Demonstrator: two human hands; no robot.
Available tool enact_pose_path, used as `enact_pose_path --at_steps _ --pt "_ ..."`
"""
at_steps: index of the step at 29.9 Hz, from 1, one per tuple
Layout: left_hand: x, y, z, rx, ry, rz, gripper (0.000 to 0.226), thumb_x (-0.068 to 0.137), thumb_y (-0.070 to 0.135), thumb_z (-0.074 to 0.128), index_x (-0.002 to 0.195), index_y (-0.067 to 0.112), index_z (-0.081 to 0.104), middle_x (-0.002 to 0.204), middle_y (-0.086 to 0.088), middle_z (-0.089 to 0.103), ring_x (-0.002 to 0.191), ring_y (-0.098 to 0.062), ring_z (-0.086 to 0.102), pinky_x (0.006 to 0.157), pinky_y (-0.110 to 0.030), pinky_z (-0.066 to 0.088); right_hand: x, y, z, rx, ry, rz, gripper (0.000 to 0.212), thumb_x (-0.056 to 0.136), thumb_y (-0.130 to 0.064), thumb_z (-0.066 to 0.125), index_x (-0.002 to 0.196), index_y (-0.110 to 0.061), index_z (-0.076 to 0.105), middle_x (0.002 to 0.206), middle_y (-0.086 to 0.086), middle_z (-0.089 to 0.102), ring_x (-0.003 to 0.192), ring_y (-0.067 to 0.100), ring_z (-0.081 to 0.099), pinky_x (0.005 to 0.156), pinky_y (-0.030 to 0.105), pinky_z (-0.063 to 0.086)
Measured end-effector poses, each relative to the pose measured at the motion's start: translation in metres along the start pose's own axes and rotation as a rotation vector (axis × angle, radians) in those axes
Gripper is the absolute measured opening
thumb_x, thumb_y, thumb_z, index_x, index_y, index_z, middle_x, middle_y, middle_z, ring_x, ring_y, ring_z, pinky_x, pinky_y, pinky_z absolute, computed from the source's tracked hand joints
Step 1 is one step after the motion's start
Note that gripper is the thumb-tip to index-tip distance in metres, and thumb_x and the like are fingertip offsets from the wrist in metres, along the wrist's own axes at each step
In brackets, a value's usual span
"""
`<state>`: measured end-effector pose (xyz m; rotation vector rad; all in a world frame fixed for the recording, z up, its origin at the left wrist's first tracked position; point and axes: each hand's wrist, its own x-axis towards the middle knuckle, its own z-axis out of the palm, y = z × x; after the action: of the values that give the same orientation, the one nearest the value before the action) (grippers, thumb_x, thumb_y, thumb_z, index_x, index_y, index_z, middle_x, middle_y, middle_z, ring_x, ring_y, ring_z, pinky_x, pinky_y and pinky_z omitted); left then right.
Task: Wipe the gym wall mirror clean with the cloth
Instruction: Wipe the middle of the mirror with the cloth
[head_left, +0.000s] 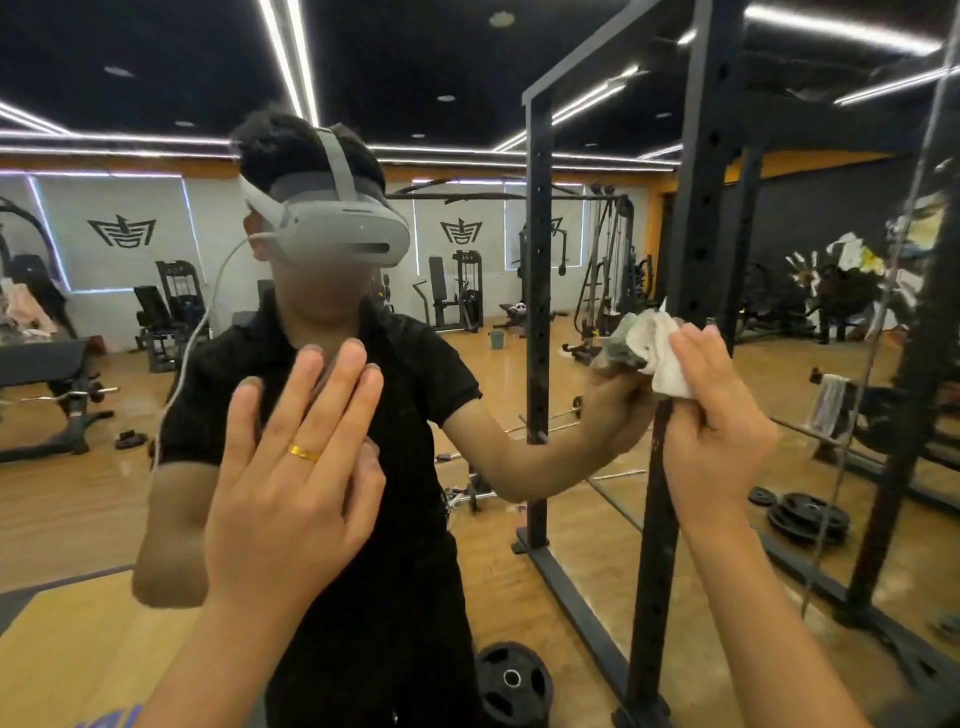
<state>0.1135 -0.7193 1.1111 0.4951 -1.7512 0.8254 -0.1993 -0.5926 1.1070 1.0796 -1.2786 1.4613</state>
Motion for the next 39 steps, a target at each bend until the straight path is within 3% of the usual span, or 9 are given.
enact_pose_path --at_steps 2,6,10,15,20,26,29,33,39 --pt "0.000 -0.001 0.000 -0.008 -0.006 0.002 0.051 0.102 0.018 0.049 0.151 0.007 0.048 0.160 -0.011 0.041 0.152 -0.030 0.035 0.120 -0.061 0.028 0.003 -0.001 0.002 0.001 0.037 -0.008 0.041 0.097 0.011 0.054 0.135 0.000 0.063 0.141 0.015 0.060 0.139 0.035 0.053 0.117 0.028 0.041" --pt "0.001 -0.001 0.000 0.010 0.001 0.004 0.050 0.101 0.018 0.051 0.150 0.006 0.050 0.159 -0.012 0.043 0.152 -0.030 0.034 0.123 -0.058 0.024 0.017 0.002 0.007 0.025 0.098 -0.012 0.035 0.101 0.004 0.050 0.134 0.001 0.064 0.142 0.012 0.059 0.141 0.035 0.050 0.117 0.040 0.044" --pt "0.004 0.002 0.000 -0.005 0.018 -0.003 0.048 0.102 0.017 0.048 0.148 0.004 0.051 0.157 -0.013 0.044 0.151 -0.030 0.035 0.121 -0.060 0.024 0.032 0.007 0.010 0.060 -0.002 0.001 0.042 0.101 0.003 0.053 0.141 -0.003 0.059 0.149 0.011 0.055 0.148 0.028 0.043 0.118 0.049 0.041" --pt "0.004 0.005 0.000 0.012 0.019 -0.015 0.048 0.103 0.018 0.045 0.149 0.004 0.049 0.158 -0.013 0.043 0.153 -0.029 0.032 0.124 -0.057 0.020 0.031 0.015 0.009 0.101 -0.036 0.003 0.045 0.103 -0.003 0.058 0.147 -0.007 0.054 0.152 0.005 0.051 0.150 0.020 0.039 0.120 0.042 0.039" --pt "0.007 0.007 0.000 0.007 0.028 -0.044 0.048 0.103 0.019 0.042 0.150 0.007 0.046 0.158 -0.009 0.042 0.154 -0.025 0.029 0.126 -0.055 0.017 0.017 -0.007 0.020 0.202 0.122 0.143 0.035 0.103 -0.002 0.055 0.137 -0.006 0.064 0.140 0.010 0.064 0.139 0.016 0.054 0.115 0.024 0.040" --pt "0.003 0.006 0.000 0.001 0.001 -0.047 0.052 0.102 0.017 0.046 0.152 0.008 0.041 0.161 -0.006 0.037 0.156 -0.023 0.025 0.126 -0.054 0.015 -0.019 -0.033 0.023 0.176 0.026 -0.085 0.034 0.103 -0.001 0.055 0.137 -0.003 0.061 0.139 0.012 0.062 0.132 0.027 0.060 0.106 0.044 0.054" --pt "0.004 0.006 0.001 -0.007 0.017 -0.027 0.050 0.102 0.017 0.045 0.152 0.007 0.042 0.159 -0.009 0.040 0.154 -0.028 0.029 0.124 -0.058 0.019 0.004 -0.019 0.018 0.180 0.086 0.033 0.037 0.101 0.005 0.054 0.136 -0.002 0.063 0.138 0.015 0.064 0.132 0.025 0.060 0.109 0.039 0.051" --pt "0.005 0.007 0.000 -0.018 0.021 -0.039 0.049 0.102 0.017 0.046 0.150 0.008 0.047 0.158 -0.010 0.043 0.153 -0.027 0.030 0.124 -0.058 0.020 -0.015 -0.065 0.042 0.219 0.097 0.178 0.037 0.101 -0.001 0.054 0.137 -0.004 0.063 0.145 0.010 0.059 0.144 0.026 0.048 0.119 0.046 0.041" --pt "0.005 0.006 0.000 -0.023 0.038 -0.015 0.046 0.102 0.014 0.049 0.147 0.006 0.053 0.157 -0.012 0.045 0.150 -0.031 0.035 0.126 -0.053 0.017 -0.037 -0.081 0.046 0.260 -0.033 -0.081 0.035 0.108 -0.014 0.041 0.136 -0.003 0.060 0.144 0.010 0.057 0.142 0.035 0.049 0.115 0.051 0.045"
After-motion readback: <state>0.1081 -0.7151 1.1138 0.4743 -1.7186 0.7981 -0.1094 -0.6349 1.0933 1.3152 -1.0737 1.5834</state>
